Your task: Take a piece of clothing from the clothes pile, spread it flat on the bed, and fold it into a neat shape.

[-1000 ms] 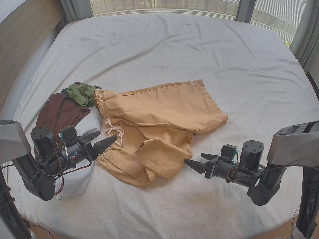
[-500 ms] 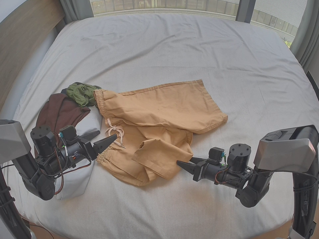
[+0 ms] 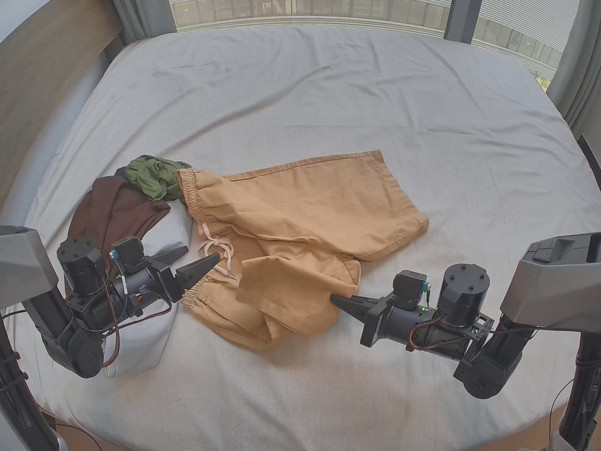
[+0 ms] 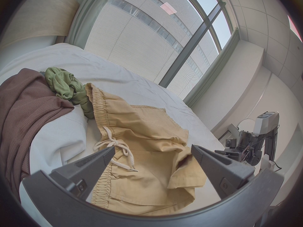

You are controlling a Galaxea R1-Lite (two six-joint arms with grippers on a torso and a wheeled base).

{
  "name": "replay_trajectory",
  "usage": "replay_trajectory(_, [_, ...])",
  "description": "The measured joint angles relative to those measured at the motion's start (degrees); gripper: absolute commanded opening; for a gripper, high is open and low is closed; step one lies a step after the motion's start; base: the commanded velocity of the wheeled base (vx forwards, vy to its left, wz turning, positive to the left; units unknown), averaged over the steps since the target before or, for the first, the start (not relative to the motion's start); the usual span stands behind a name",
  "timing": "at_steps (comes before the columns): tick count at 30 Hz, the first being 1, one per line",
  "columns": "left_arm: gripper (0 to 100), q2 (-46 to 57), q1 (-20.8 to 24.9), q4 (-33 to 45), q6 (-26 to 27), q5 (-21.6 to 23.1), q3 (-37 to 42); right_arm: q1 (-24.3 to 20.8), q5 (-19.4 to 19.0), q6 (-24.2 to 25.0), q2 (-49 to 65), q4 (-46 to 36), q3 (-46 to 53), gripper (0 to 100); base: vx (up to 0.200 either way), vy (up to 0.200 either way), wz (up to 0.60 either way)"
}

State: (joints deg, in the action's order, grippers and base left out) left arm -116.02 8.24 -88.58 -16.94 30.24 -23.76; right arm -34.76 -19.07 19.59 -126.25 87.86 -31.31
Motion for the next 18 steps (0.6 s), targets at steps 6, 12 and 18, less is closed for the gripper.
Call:
replay_trajectory(6, [100, 0.1, -0.1, 0.0, 0.0, 0.0, 0.0, 0.0, 0.0, 0.1, 2.5, -2.4, -1.8, 0, 0.000, 0.000, 0.00])
replay_trajectory(12, [100, 0.1, -0.1, 0.0, 0.0, 0.0, 0.0, 0.6, 0.0, 0.3, 4.4, -6.6, -4.6, 0, 0.000, 0.000, 0.00])
replay_trajectory(18, [100, 0.1, -0.2, 0.0, 0.0, 0.0, 0.0, 0.3, -0.1, 0.4, 6.1, -10.4, -7.3, 0, 0.000, 0.000, 0.00])
